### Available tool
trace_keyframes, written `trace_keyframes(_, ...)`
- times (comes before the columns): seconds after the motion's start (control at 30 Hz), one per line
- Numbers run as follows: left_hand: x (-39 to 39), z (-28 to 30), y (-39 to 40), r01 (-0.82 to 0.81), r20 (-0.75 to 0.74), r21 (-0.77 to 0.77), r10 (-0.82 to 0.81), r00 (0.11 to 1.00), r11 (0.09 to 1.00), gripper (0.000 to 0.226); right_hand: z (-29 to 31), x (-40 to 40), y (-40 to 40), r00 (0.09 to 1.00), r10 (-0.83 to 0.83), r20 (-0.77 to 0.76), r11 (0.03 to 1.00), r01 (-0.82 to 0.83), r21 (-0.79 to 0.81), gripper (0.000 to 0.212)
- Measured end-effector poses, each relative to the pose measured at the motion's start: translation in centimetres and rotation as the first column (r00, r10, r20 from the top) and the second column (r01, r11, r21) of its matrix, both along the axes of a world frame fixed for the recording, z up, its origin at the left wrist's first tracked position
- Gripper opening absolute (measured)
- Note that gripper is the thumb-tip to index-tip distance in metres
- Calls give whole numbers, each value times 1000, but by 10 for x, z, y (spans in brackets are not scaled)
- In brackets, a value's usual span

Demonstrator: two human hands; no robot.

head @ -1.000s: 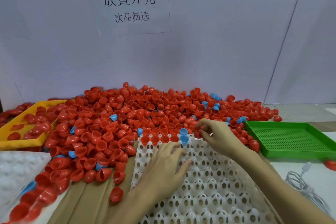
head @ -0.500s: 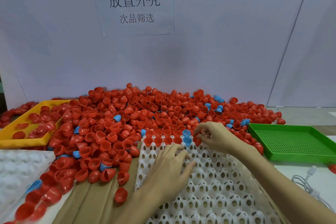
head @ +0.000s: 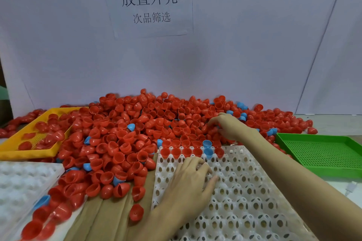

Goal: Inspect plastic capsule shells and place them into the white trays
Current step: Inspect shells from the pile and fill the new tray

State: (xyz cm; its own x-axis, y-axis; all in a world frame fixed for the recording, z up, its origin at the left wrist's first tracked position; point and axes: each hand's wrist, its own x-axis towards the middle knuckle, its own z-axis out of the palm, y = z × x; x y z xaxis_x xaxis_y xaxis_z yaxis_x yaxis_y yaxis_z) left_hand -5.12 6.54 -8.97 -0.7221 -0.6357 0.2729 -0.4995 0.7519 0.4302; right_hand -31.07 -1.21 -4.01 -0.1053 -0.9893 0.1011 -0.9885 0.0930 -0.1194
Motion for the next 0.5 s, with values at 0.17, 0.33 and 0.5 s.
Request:
trace_keyframes(0.17, 0, 0, 0, 1, -2, -2, -1, 1000, 1000, 39, -4, -5, -7, 998, 0, -67, 999, -3, -43, 27)
trace_keyframes(0.33, 1, 1, 1, 1, 1, 6, -1, 1000, 1000, 37, -10, -2, -2, 990, 26, -138, 999, -29, -16, 33)
trace_keyframes(0.5, 1, 2, 1, 0, 6, 11, 0, 1000, 1000, 38, -10, 0, 0, 998, -28, -53, 991, 20, -135, 23)
